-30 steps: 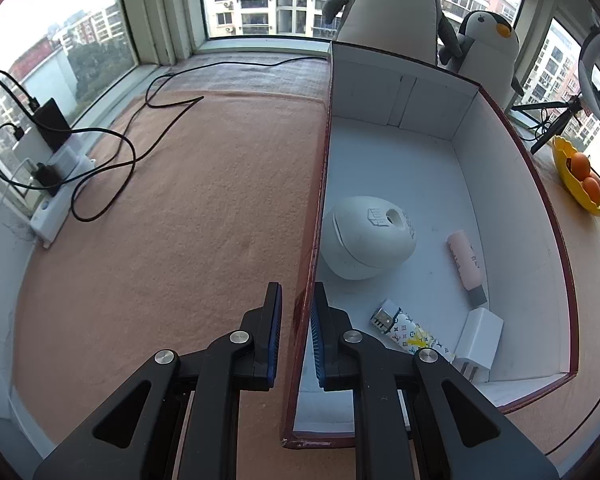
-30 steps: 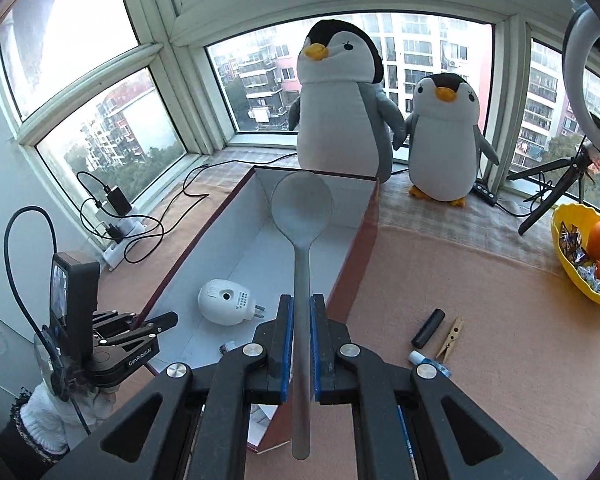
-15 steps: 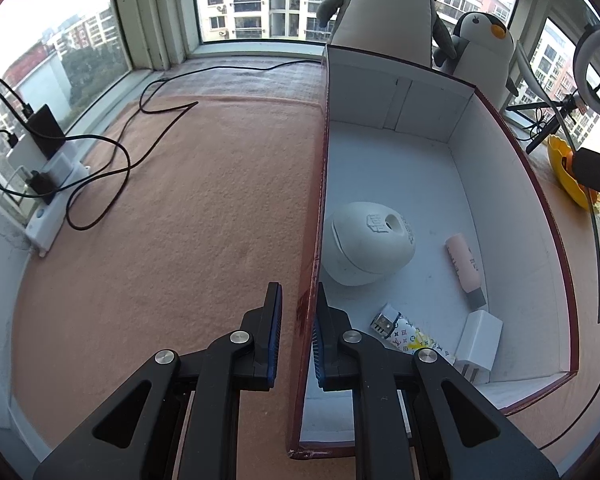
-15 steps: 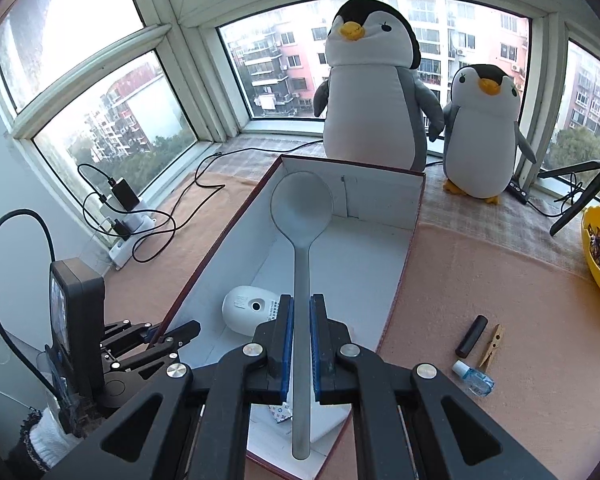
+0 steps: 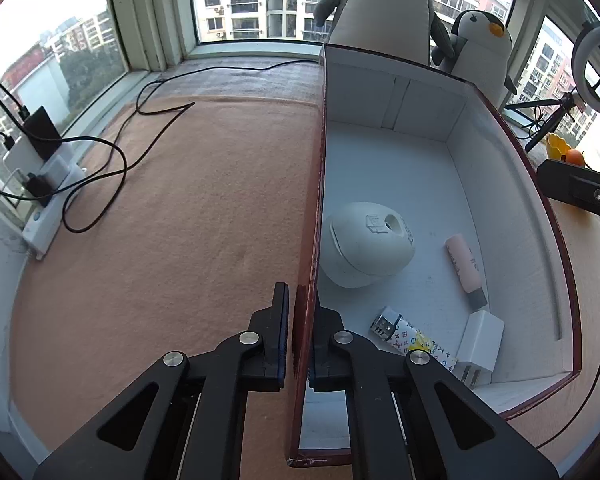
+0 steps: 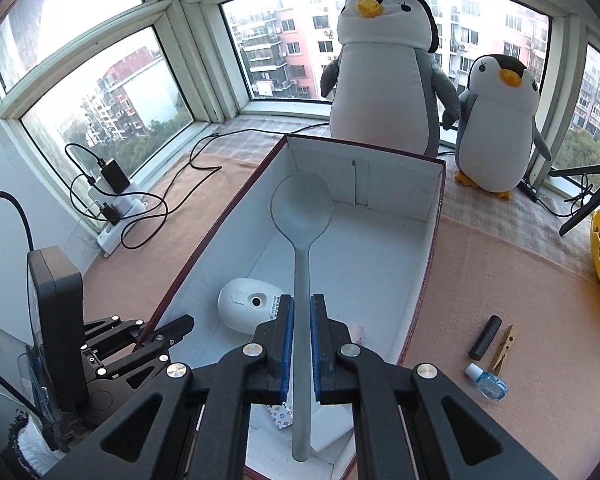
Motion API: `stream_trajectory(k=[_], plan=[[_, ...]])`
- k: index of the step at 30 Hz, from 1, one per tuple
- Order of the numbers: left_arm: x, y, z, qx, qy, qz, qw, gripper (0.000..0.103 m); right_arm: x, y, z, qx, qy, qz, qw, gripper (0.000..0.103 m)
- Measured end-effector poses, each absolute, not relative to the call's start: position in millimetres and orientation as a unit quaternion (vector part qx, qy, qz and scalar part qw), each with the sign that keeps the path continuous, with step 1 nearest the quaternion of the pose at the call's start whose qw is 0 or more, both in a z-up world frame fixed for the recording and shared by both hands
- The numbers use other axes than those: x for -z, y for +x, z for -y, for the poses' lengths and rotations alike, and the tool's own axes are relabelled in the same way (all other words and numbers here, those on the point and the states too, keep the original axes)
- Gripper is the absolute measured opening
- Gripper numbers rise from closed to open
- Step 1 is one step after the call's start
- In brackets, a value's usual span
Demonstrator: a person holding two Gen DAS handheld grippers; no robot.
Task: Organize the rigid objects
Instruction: 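Carry the grey spoon with the right gripper into the box and release, then reach the right gripper down and grasp the blue round tape measure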
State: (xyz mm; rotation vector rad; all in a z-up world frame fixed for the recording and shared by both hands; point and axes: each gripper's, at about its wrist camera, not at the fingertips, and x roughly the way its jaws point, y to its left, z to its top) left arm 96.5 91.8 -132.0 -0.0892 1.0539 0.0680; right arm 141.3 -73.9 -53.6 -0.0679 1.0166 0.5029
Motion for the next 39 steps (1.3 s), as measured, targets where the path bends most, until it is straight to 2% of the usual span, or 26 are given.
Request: stream_trajectory(k=[2, 6, 10, 14, 21, 39], plan=[[133, 97, -92, -0.033, -0.042, -0.503, 0.863, 0.005, 55, 141, 74, -0.239, -0.033, -0.482, 0.842, 0.009], [133, 97, -91, -0.034, -0.043, -0.503, 0.863, 0.005, 55, 141, 76, -0.239, -0.033, -0.482, 0.842, 0.021], [133, 97, -91, -0.035, -0.042, -0.503, 0.863, 0.004, 53, 139, 80, -0.24, -0.028, -0.478, 0.844, 0.027], [134, 96, -91, -0.037, -0.039, -0.503, 0.863, 0.004, 49, 136, 89, -0.239, -0.023, -0.47, 0.85, 0.039], [134, 95, -91, -0.04, -0.037, -0.504, 0.862, 0.004, 45, 133, 125, -0.215, -0.012, -0.455, 0.864, 0.053], [132, 96, -87, -0.052, -0.029, -0.506, 0.86, 0.004, 72, 130, 258, -0.123, -0.006, -0.48, 0.868, 0.054]])
